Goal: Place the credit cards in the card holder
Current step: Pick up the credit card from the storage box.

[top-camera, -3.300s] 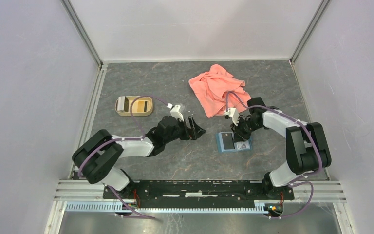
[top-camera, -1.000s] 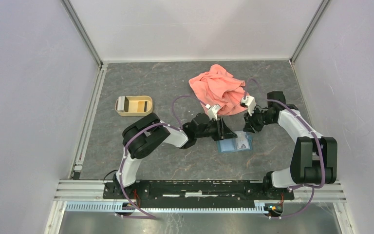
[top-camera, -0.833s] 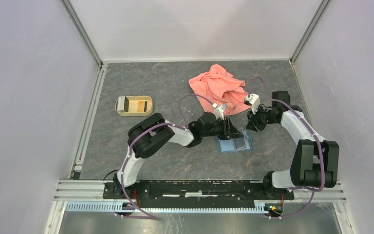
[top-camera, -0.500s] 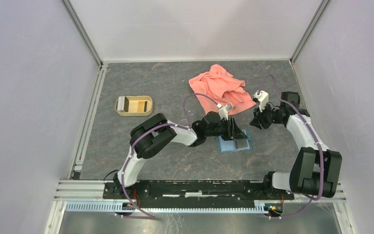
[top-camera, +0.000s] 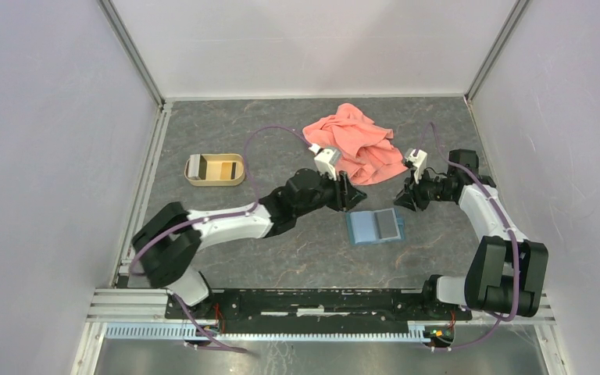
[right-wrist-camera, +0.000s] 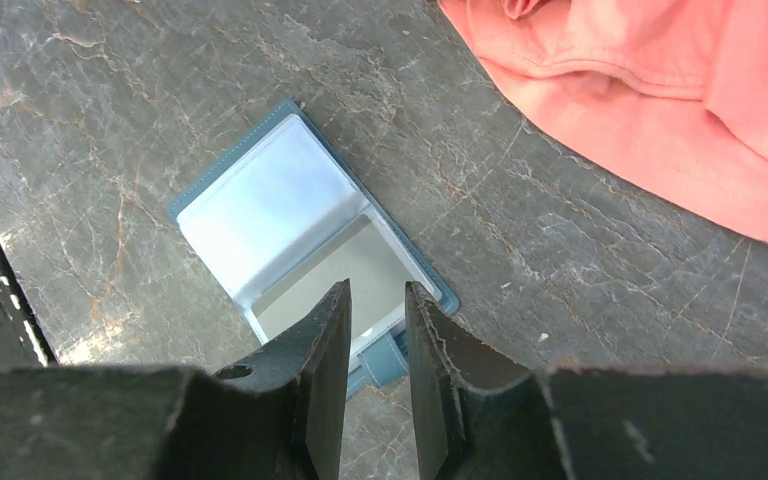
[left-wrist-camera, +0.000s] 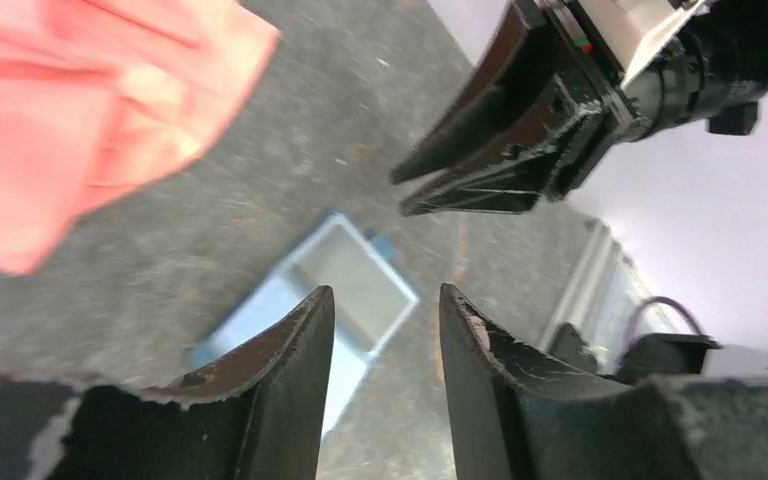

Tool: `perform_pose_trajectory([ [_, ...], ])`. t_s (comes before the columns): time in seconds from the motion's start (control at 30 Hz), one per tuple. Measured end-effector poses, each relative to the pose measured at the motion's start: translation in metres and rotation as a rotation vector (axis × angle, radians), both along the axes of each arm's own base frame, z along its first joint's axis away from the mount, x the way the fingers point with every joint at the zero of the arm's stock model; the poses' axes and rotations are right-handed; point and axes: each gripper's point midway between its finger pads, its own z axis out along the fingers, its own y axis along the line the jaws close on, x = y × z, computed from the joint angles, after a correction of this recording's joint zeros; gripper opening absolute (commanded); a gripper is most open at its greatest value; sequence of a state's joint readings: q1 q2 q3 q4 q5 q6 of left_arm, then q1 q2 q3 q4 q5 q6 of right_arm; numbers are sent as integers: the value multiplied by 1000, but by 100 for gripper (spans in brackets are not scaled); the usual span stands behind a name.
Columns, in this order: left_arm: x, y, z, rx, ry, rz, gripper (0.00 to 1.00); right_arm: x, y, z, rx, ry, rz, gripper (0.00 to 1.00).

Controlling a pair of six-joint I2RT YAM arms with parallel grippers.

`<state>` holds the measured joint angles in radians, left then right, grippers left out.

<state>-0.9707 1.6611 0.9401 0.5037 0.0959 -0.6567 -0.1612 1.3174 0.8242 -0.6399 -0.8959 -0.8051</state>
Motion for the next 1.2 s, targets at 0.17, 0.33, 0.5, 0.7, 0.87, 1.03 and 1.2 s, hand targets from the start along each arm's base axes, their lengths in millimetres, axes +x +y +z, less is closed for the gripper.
perform_pose_trajectory([
  [0.17, 19, 59, 16, 145, -140, 201, 78, -1, 3, 1, 13, -5, 14, 33],
  [0.33, 43, 137, 12, 366, -231, 434, 99, -3, 7, 2, 14, -13, 29, 34],
  [0.5, 79, 231, 21, 503, -231, 646, 100, -3, 21, 12, -3, -69, 56, 44],
  [0.7, 105, 334, 31, 711, -211, 851, 100, 1, 54, 45, -43, -219, 166, 67],
  [0.87, 118, 390, 30, 842, -180, 924, 100, 10, 72, 75, 22, -319, 221, 68],
  [1.03, 140, 439, 6, 946, -63, 974, 100, 16, 85, 69, 65, -283, 261, 68],
  [1.2, 150, 465, -27, 1034, 52, 956, 99, 12, 86, 50, 68, -228, 267, 68],
])
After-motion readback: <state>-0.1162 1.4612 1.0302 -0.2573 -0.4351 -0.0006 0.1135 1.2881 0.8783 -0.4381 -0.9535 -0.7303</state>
